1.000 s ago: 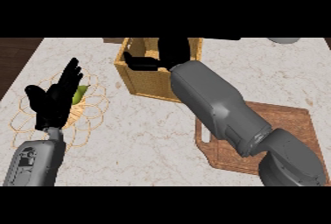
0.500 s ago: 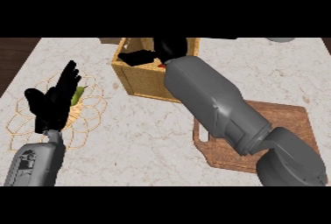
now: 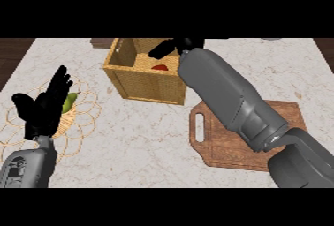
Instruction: Pick the bell pepper from the cutting board and place it in the basket
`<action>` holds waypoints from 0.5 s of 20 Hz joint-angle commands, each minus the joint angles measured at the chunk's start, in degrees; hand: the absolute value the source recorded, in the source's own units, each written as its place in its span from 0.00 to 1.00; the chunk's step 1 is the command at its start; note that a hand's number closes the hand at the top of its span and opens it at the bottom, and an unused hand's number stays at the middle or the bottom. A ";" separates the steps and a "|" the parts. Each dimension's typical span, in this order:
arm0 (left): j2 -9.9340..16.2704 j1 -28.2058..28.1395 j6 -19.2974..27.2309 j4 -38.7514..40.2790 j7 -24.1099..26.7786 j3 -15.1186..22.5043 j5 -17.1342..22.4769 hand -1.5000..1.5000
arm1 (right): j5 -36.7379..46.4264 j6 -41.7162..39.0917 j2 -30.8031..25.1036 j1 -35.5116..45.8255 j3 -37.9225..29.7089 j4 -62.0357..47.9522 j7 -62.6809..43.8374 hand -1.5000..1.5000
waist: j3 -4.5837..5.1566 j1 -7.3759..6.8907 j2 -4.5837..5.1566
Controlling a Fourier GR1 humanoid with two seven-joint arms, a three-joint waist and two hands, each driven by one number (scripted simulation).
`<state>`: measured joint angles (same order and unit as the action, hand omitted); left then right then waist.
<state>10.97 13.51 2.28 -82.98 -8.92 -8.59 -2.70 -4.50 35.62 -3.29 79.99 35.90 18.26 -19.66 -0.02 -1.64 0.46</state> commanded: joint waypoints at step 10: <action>-0.50 -3.98 0.31 -2.13 0.65 -0.69 0.41 0.50 | -4.25 -9.91 -13.92 -18.08 -9.57 17.80 11.22 0.00 | 0.00 2.04 -0.65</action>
